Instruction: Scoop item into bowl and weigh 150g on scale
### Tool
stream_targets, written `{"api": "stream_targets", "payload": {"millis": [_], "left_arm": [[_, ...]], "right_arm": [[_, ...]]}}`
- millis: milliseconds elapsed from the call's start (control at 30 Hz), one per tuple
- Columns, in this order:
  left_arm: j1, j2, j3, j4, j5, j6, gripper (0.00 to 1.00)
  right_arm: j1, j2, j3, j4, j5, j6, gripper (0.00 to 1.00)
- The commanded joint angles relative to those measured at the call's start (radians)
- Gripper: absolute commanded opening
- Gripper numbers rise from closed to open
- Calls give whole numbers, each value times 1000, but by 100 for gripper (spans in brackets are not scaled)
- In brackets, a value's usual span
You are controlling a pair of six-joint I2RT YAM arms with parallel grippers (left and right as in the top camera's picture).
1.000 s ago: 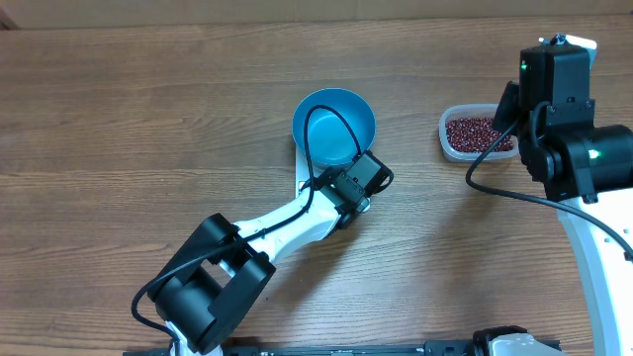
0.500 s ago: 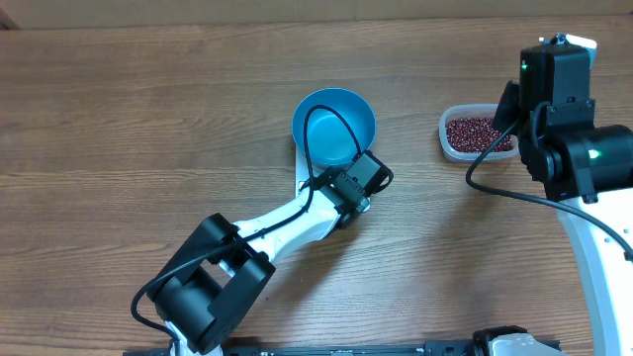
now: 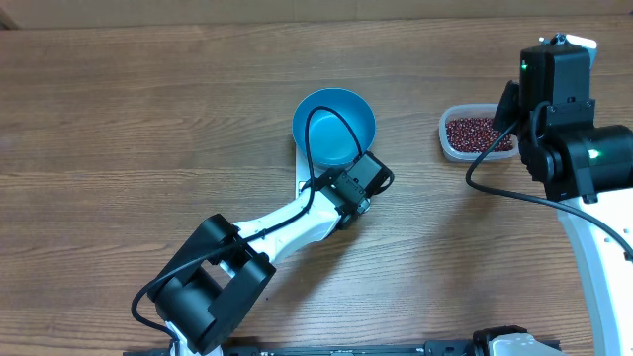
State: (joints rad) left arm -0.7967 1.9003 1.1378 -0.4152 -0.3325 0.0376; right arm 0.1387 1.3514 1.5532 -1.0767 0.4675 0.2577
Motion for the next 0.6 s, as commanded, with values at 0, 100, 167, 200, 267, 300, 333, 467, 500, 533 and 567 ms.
{"api": "stream_targets", "payload": {"millis": [0,100,167,200,267,300,333,467,500,533,567], "left_arm": [[-5,24,-13,-10,47,31,4],[-5,24,-13,-8,64,58,4],[-5,24,-13,-6,70,68,5],[-5,24,-13,-5,71,68,4],[-5,24,-13,-5,72,68,5],[-5,24,-13,-5,72,68,4],[-5,24,-13,-4,72,68,4],[-5,24,-13,-2,80,79,4],[-5,24,-13,-1,83,84,4],[-5,24,-13,0,90,91,4],[-5,24,-13,0,90,91,4]], "right_arm": [[-2,1,23,6,2,-1,4],[-2,1,23,6,2,-1,4],[-2,1,23,6,2,-1,4],[-2,1,23,6,2,-1,4],[-2,1,23,6,2,-1,4],[-2,1,23,6,2,-1,4],[-2,1,23,6,2,-1,4],[-2,1,23,6,2,-1,4],[-2,1,23,6,2,-1,4],[-2,1,23,6,2,-1,4],[-2,1,23,6,2,-1,4]]}}
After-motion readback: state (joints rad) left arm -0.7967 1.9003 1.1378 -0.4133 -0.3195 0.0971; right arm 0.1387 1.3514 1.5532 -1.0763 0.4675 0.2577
